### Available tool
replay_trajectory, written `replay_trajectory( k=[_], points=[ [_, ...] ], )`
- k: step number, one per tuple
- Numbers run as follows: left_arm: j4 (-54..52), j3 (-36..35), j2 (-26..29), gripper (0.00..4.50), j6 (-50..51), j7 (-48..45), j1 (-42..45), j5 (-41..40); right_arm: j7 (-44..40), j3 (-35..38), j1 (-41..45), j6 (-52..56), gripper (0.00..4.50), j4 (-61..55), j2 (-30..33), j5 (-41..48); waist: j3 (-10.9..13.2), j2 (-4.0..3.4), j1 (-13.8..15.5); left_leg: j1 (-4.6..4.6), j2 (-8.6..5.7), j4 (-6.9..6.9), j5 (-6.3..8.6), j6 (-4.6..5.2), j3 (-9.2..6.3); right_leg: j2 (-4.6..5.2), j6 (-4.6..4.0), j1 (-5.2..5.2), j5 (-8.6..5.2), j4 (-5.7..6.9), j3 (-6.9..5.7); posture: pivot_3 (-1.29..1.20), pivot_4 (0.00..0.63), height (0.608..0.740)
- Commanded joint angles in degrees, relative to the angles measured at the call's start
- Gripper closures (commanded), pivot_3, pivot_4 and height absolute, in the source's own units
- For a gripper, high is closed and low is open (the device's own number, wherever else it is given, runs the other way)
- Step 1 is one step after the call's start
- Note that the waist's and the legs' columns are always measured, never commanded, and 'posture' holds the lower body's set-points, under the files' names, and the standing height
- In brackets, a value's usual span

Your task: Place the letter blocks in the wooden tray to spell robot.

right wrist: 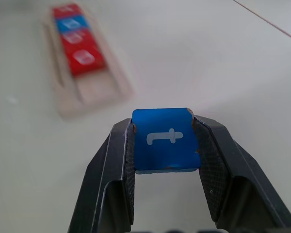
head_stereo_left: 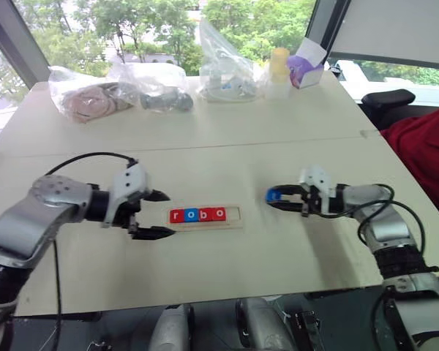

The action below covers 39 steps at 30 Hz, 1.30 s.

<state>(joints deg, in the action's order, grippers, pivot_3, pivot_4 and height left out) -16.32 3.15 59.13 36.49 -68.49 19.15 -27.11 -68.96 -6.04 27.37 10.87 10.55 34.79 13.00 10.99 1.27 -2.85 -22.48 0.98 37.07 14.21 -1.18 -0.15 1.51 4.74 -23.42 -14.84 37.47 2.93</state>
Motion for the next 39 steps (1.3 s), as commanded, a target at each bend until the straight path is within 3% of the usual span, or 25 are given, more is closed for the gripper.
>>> replay_trajectory(
  k=[1,11,39],
  points=[
    [-1.01,-2.68,0.91,0.00,-1.36,-1.41,-0.11,-0.92,0.86,-2.68,1.60,3.56,3.31,-3.28,-2.22,0.23,0.01,0.01,0.55,-0.03,0.00,0.00,0.00,0.00,0.00,0.03,-0.05,0.00,-0.04,-0.02,0.00,0.00,0.150,0.740],
    [-3.31,-5.16,-0.94,0.00,-0.48,1.95,-3.64,-1.43,-1.57,-8.34,2.30,1.38,3.31,-3.30,-3.77,-2.02,0.01,0.02,0.86,-0.25,-0.03,0.06,0.00,0.00,0.04,0.16,-0.01,-0.04,-0.07,-0.25,0.00,0.00,0.150,0.740],
    [-5.85,-4.92,-3.87,0.00,0.58,6.46,-3.16,-1.30,-0.63,-10.88,6.60,-7.19,3.31,7.14,-7.77,-7.36,0.02,0.02,0.36,-0.21,-0.02,0.05,0.00,0.00,0.02,0.12,0.14,-0.04,0.02,-0.20,-0.01,0.00,0.150,0.740]
  ],
)
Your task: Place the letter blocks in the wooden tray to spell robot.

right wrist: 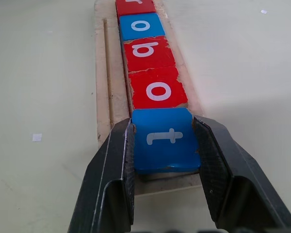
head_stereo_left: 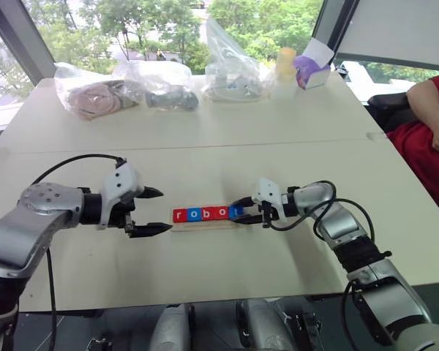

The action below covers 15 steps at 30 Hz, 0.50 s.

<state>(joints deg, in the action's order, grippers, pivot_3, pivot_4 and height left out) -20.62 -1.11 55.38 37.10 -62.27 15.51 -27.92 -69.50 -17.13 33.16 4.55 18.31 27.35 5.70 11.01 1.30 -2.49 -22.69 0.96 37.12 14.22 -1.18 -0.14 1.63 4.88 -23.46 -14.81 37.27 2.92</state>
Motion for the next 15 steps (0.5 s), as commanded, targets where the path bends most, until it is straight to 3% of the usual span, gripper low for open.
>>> replay_trajectory(
  k=[1,5,10,15],
  points=[
    [-1.61,-0.64,-0.19,0.00,-0.03,0.36,0.45,-0.47,-0.27,0.17,0.64,-0.81,3.31,-0.71,-0.30,0.02,0.00,0.00,0.01,0.00,0.00,0.00,0.00,0.00,0.00,0.00,0.00,0.00,0.00,0.00,0.00,0.00,0.150,0.740],
    [-1.46,-0.43,-0.49,0.00,-0.07,0.65,0.68,-0.25,-0.97,0.06,0.09,-0.76,3.31,-0.94,-0.36,0.39,0.00,0.00,0.02,0.00,0.00,0.00,0.00,0.00,0.00,0.00,0.00,0.00,0.00,0.00,0.00,0.00,0.150,0.740],
    [-1.25,-0.43,-0.42,0.00,-0.23,0.77,0.52,-0.02,0.06,0.91,-0.07,-0.29,0.82,-1.94,-0.63,0.73,0.00,0.00,0.02,0.00,0.00,0.00,0.00,0.00,0.00,0.00,0.00,0.00,0.00,0.00,0.00,0.00,0.150,0.740],
    [-1.42,-0.66,-0.41,0.00,0.00,1.15,0.33,-0.17,2.67,4.72,-1.44,3.04,0.82,-8.40,0.57,3.52,0.00,-0.01,0.07,-0.01,0.00,0.00,0.00,0.00,-0.01,0.01,0.00,0.00,0.00,0.00,0.00,0.00,0.150,0.740]
  ],
)
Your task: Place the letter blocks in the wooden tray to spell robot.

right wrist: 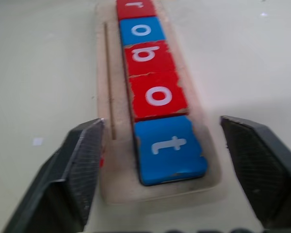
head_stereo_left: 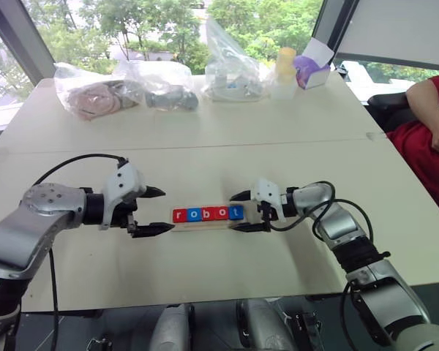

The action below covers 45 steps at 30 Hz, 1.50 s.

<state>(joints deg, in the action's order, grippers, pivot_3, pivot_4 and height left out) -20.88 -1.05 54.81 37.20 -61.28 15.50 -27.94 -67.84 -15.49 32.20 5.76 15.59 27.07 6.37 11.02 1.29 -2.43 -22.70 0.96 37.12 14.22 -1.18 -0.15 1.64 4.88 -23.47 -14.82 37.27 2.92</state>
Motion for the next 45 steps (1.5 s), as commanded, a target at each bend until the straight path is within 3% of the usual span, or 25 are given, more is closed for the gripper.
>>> replay_trajectory(
  k=[1,8,15,34,39,45],
  points=[
    [-1.18,-0.83,0.19,0.00,-0.05,0.21,0.29,-0.24,1.37,3.57,-1.17,2.56,0.82,-7.43,1.31,3.18,0.00,0.00,0.02,0.00,0.00,0.00,0.00,0.00,0.00,0.01,0.00,0.00,0.00,0.00,0.00,0.00,0.150,0.740],
    [-0.92,-0.98,0.13,0.00,0.04,0.34,0.30,-0.47,6.71,7.11,-6.19,7.23,0.82,-15.74,4.41,3.58,0.00,0.00,0.17,-0.01,-0.01,0.00,0.00,0.00,0.00,0.03,-0.14,0.01,-0.08,-0.02,0.00,0.00,0.150,0.740],
    [-0.17,0.00,-0.31,0.00,-0.13,0.27,1.41,-0.06,11.06,5.64,-7.76,4.16,0.82,-12.40,5.21,-0.28,0.00,0.00,0.00,0.01,-0.01,-0.01,0.00,0.00,0.03,0.00,-0.16,0.00,-0.09,-0.02,0.00,0.00,0.150,0.740],
    [-2.72,-1.96,-0.48,0.00,2.75,2.28,0.17,-1.91,11.90,3.56,-5.97,0.67,0.82,-7.54,3.56,-2.14,0.00,0.01,-0.07,0.02,0.00,-0.01,0.00,0.00,0.02,-0.01,-0.14,0.00,-0.08,-0.01,0.01,0.00,0.150,0.740],
    [-3.37,-6.35,0.08,0.00,4.03,2.67,-4.01,-4.41,12.35,6.89,-7.26,2.11,0.82,-10.80,7.04,-1.03,0.00,0.01,-0.01,0.01,0.00,-0.01,0.00,0.00,0.02,0.02,-0.15,0.01,-0.09,-0.02,0.01,0.00,0.150,0.740],
    [-7.11,-18.33,1.25,0.00,6.50,2.84,-19.56,-6.93,10.45,16.78,-18.58,21.54,0.82,-31.86,14.20,13.13,0.01,0.01,0.21,-0.06,0.04,-0.12,0.02,0.02,-0.07,0.13,-0.14,-0.06,-0.09,-0.04,-0.01,0.00,0.150,0.740]
  ],
)
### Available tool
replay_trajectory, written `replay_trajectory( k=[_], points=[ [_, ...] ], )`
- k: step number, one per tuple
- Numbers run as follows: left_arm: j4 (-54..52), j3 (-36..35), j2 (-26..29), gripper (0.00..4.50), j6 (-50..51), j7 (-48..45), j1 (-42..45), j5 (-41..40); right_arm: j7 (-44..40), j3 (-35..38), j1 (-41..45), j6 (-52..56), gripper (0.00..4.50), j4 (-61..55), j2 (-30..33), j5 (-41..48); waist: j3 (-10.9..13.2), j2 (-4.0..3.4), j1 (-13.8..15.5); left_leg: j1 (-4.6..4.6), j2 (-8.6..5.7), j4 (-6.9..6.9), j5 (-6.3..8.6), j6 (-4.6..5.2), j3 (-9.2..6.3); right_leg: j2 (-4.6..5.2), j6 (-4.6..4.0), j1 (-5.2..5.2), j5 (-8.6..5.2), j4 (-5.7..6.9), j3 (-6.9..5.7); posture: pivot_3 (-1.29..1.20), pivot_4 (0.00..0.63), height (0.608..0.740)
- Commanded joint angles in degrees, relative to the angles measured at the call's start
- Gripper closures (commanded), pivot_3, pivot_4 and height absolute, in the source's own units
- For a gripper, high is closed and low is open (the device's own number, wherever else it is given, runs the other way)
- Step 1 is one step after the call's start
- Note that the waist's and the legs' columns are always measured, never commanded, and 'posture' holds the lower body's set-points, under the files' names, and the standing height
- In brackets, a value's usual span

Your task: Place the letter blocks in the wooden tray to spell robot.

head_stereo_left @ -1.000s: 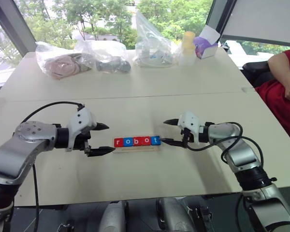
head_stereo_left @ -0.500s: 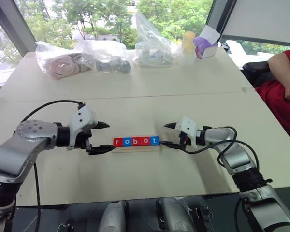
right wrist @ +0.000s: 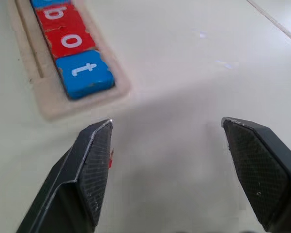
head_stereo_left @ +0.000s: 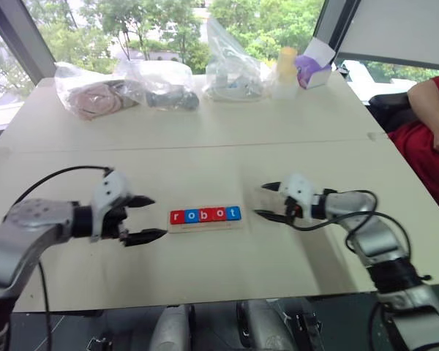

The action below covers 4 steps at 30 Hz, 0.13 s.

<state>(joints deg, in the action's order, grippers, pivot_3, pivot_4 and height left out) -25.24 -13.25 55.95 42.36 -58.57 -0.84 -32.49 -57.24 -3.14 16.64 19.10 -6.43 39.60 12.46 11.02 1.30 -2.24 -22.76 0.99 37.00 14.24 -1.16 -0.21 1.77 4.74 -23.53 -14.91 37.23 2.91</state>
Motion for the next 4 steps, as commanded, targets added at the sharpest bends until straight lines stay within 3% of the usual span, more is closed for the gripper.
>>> replay_trajectory(
  k=[1,4],
  points=[
    [-3.37,-8.99,-1.54,0.00,3.83,0.84,-4.99,-5.98,0.47,6.30,-5.27,11.91,0.82,-13.27,2.42,9.55,0.00,0.00,0.02,0.02,0.02,0.00,0.00,0.00,-0.02,0.05,-0.02,0.02,-0.01,0.00,0.00,0.00,0.150,0.740],
    [-3.80,-11.88,-4.86,0.00,4.76,2.86,-9.18,-7.95,2.94,8.87,-10.11,17.37,0.82,-18.21,3.30,12.25,0.00,0.00,0.07,0.05,0.10,0.03,0.01,0.00,-0.04,0.06,-0.10,0.08,-0.05,-0.05,0.00,0.00,0.150,0.740]
  ],
)
